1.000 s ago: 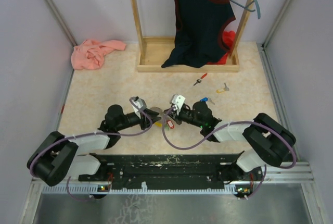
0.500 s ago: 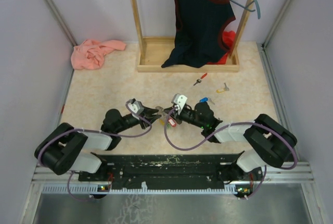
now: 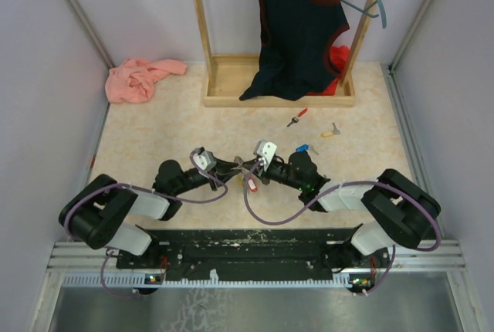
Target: Put the keys on the keyring
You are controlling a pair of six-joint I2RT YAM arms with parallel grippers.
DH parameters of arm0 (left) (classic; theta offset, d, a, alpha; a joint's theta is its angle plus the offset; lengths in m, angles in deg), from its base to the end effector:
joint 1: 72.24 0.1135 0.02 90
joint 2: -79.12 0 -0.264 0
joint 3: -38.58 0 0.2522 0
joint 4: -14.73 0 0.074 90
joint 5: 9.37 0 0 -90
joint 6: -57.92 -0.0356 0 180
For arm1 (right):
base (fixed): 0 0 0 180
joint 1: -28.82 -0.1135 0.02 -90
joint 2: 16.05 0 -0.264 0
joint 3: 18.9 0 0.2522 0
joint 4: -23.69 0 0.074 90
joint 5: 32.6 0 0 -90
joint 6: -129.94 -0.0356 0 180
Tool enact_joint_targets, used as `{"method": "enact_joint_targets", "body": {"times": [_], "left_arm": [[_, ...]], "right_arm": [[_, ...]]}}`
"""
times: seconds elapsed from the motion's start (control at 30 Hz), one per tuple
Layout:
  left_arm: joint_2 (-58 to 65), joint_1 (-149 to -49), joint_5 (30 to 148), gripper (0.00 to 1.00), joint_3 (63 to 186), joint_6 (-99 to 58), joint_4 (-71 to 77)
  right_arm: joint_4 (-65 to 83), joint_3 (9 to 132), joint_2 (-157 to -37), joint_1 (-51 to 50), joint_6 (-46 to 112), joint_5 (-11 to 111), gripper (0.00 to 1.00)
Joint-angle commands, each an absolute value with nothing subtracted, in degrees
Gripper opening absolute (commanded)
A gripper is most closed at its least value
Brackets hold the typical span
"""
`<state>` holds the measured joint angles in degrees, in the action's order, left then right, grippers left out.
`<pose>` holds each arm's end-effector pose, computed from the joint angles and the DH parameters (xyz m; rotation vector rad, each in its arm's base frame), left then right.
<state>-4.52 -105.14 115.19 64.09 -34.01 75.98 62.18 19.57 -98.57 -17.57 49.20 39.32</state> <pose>0.1797 -0.1403 0.1673 0.9274 1.2954 -0.8805 0.1812 0.2062 0.1895 -1.0112 1.3897 0.7480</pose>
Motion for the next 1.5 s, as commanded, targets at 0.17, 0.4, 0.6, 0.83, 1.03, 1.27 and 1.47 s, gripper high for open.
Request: {"method": "enact_joint_targets", "body": {"times": [0.17, 0.4, 0.6, 0.83, 1.03, 1.27, 1.47], "left_arm": [[-6.36, -104.30, 117.80, 0.25, 66.11, -34.59, 77.45], [-7.54, -104.05, 118.99, 0.12, 66.67, -34.29, 77.53], [-7.04, -104.00, 119.37, 0.01, 66.74, -34.19, 77.38], [-4.86, -103.80, 117.83, 0.01, 66.00, -34.98, 74.74], [-2.15, -103.61, 115.69, 0.01, 64.88, -35.55, 72.26], [-0.16, -103.61, 115.24, 0.01, 64.85, -36.31, 69.11], [0.57, -103.52, 115.80, 0.01, 64.91, -35.49, 68.04]], "right_arm": [[66.30, 20.45, -96.32, -17.93, 49.79, 37.07, 0.00], [65.54, 21.00, -95.80, -17.92, 49.87, 36.77, 0.00], [64.57, 21.41, -96.02, -18.01, 49.99, 36.10, 0.00], [59.13, 22.01, -93.29, -17.98, 49.53, 39.07, 0.06], [42.64, 25.25, -86.44, -17.93, 47.46, 45.73, 0.29], [22.16, 29.65, -80.30, -17.81, 42.08, 53.79, 0.36], [7.96, 32.50, -78.21, -15.94, 33.97, 59.81, 0.41]]}}
